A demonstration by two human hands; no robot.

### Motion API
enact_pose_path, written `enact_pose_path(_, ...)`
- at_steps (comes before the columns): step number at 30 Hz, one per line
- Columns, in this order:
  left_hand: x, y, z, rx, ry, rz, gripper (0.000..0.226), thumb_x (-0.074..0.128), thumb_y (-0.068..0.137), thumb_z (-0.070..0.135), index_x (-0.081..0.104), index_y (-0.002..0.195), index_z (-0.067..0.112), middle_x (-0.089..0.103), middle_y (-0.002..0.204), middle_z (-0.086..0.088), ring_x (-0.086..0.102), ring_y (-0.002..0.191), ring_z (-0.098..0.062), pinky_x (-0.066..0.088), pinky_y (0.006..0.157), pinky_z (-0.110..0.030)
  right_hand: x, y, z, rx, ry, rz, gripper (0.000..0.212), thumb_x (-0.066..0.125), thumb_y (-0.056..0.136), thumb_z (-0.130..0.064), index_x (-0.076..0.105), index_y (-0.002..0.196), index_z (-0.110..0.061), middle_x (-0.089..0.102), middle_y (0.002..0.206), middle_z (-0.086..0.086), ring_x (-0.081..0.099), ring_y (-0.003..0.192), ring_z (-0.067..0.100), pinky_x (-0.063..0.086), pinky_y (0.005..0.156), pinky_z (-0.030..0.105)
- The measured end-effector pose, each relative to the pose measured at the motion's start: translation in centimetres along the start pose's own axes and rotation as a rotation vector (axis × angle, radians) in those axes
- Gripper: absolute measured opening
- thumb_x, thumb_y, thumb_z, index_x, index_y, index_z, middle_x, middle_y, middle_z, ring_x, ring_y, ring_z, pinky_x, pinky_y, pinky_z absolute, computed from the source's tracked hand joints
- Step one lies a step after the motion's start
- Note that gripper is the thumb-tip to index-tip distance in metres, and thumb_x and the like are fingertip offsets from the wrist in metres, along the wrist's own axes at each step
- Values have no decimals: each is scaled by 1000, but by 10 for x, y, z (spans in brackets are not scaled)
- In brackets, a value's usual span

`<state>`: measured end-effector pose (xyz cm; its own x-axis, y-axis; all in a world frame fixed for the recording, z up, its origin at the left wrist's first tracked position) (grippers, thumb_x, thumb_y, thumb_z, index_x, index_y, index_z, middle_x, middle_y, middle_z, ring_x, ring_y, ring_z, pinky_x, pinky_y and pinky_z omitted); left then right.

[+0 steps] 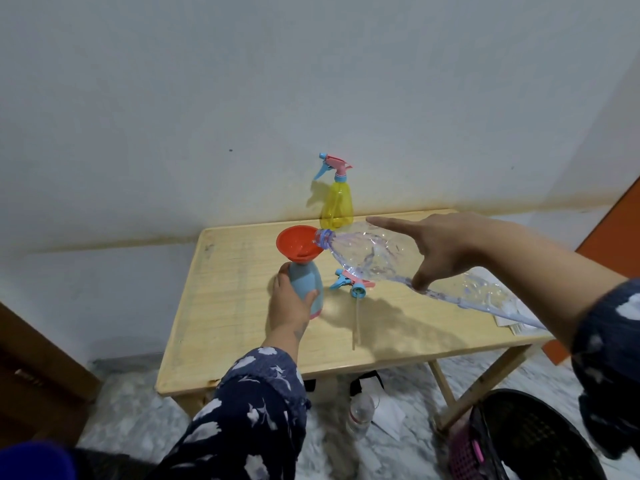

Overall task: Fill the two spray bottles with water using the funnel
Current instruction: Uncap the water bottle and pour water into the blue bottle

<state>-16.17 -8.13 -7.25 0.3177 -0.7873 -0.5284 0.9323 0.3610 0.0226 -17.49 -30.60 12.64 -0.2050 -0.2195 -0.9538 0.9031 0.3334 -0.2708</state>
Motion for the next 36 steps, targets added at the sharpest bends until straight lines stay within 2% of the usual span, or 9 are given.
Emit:
enact_pose_path(7,-1,-2,2,15,29,-2,71,73,84,22,32,142,14,45,136,-7,49,123,-28,44,97,-38,2,1,5,2,3,24,113,72,62,-52,-15,133,-67,53,80,-4,52,74,14,42,59,30)
enact_pose_path(13,0,-1,2,3,4,-16,74,73,83,21,30,144,15,42,140,-6,45,127,-26,41,104,-42,1,-1,6,-10,20,35,113,73,63,-51,-15,133,-67,53,80,-5,51,72,12,42,59,29)
enact_pose_path(21,0,-1,2,3,-3,-19,76,73,83,20,29,146,15,42,141,-5,45,127,-26,42,104,-41,-1,-1,6,-22,28,39,113,73,63,-50,-16,129,-70,56,82,-4,55,77,15,47,63,31)
enact_pose_path(26,0,0,1,-3,-6,-16,76,74,82,20,30,145,15,42,140,-5,45,127,-26,42,105,-43,-2,-1,5,-25,41,33,114,74,63,-50,-17,129,-70,51,80,-8,55,81,16,52,70,35)
enact_pose_path(36,1,1,1,-22,3,-13,76,75,81,21,32,143,16,44,139,-5,47,125,-27,44,102,-45,-6,-3,1,-27,37,22,114,74,65,-47,-14,133,-68,48,77,-10,55,84,17,51,72,35)
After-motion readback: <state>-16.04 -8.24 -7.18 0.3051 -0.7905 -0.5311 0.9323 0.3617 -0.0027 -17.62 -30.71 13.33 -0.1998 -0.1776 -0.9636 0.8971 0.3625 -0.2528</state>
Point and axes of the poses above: each hand's wrist, its own y-axis towards the middle knuckle, its own x-axis out of the palm, z = x × y, the point moved 3 cm from there along y, towards the middle knuckle
